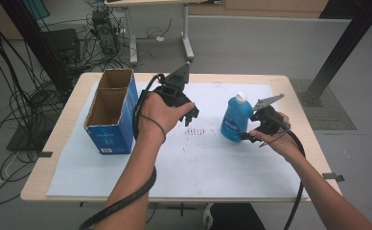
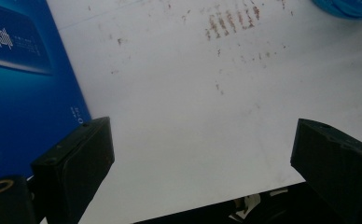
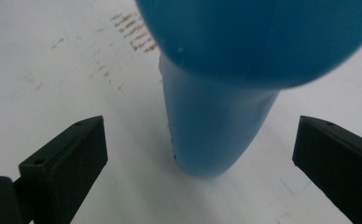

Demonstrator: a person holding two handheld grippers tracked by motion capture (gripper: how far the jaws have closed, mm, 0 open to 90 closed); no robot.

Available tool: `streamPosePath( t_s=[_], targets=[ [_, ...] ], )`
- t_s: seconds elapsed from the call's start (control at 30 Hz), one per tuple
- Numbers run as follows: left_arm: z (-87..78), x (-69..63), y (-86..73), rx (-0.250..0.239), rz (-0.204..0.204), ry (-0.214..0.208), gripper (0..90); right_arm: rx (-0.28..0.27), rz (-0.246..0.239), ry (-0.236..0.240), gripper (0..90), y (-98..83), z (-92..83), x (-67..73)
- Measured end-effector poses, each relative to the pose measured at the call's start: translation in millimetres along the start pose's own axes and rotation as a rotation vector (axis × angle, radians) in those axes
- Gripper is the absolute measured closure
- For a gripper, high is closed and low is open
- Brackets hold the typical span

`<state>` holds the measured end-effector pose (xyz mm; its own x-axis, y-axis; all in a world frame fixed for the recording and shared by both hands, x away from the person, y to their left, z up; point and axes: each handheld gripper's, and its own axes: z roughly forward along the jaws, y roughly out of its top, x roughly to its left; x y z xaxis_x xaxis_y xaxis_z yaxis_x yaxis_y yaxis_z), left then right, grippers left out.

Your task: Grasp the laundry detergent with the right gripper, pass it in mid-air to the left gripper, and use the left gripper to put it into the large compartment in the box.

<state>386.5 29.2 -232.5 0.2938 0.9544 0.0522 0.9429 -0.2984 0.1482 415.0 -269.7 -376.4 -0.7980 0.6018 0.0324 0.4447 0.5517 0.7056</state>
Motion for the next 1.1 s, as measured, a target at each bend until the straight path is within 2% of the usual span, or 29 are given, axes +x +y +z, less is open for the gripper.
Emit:
streamPosePath(
  t_s=[0.2,0.47,0.57,1.1],
  targets=[
    [1.1,0.1,0.3,-0.001,0.0,0.005,6.5,-0.08,-0.017,-0.031,2.4,0.1,8.0,3.9],
    [0.0,0.7,-0.1,-0.006,0.0,0.007,6.5,-0.121,0.005,-0.049,2.1,1.8,15.4,4.6],
    [0.5,1.0,-0.4,-0.006,0.001,0.006,6.5,-0.159,0.01,-0.057,1.8,2.5,17.6,6.0],
    [0.4,1.8,0.1,-0.002,0.0,0.008,6.5,-0.212,0.021,-0.083,1.6,3.2,26.2,10.2]
  ],
)
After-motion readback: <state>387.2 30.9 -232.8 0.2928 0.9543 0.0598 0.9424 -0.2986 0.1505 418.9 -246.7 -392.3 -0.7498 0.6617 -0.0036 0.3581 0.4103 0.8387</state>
